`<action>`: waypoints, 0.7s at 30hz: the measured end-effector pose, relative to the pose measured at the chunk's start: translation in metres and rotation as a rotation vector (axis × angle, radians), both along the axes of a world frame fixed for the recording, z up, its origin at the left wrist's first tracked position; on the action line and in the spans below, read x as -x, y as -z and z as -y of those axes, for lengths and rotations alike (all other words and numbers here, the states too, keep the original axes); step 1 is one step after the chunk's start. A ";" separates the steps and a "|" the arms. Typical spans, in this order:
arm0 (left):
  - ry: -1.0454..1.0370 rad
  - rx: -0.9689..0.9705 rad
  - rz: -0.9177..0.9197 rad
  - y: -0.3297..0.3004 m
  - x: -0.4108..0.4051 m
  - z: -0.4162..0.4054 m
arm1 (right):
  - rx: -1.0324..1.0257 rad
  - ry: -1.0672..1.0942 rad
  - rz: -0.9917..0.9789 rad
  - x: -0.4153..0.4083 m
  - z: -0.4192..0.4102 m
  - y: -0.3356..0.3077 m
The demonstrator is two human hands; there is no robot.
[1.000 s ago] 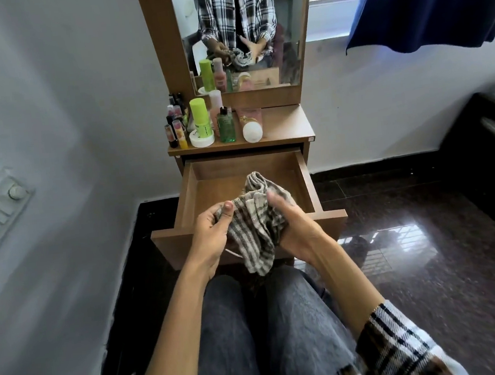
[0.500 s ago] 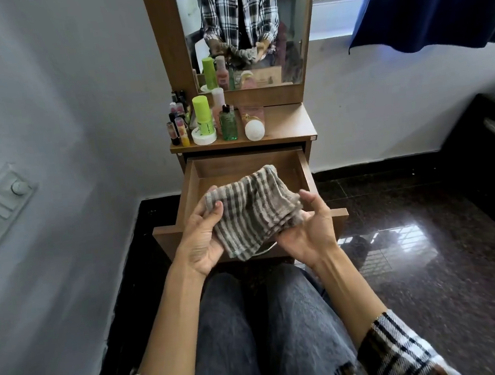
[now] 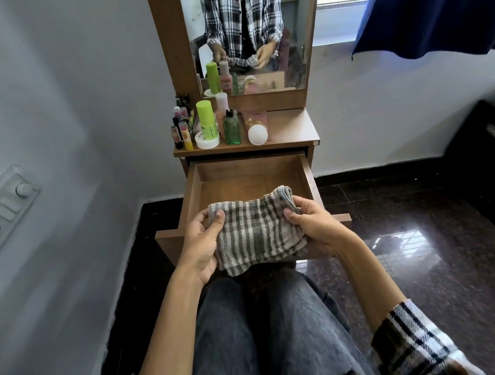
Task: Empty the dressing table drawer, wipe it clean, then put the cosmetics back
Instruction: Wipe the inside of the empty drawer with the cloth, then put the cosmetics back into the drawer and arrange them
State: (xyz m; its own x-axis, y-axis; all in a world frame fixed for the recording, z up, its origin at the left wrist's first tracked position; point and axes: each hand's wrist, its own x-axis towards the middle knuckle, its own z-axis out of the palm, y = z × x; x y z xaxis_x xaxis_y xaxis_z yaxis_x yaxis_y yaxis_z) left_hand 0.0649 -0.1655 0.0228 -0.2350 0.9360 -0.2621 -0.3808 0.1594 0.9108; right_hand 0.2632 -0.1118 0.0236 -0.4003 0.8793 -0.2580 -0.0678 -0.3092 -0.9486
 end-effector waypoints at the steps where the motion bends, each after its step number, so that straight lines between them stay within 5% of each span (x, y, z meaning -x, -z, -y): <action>1: 0.033 0.024 0.025 -0.001 -0.002 0.000 | -0.042 0.006 0.049 -0.002 -0.003 -0.004; 8: 0.093 0.137 0.083 -0.018 -0.041 -0.019 | -0.157 -0.004 0.345 -0.032 -0.046 -0.065; 21: 0.087 0.148 0.116 -0.057 -0.117 -0.126 | -0.700 0.175 1.044 -0.047 -0.188 -0.129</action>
State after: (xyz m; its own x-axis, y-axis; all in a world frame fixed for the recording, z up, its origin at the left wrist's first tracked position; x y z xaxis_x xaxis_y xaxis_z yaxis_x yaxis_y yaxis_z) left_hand 0.1822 -0.0396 0.0795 -0.1147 0.9009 -0.4187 -0.4608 0.3251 0.8258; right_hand 0.3102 0.0764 0.1526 -0.1529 0.9752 0.1597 0.8189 0.2155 -0.5319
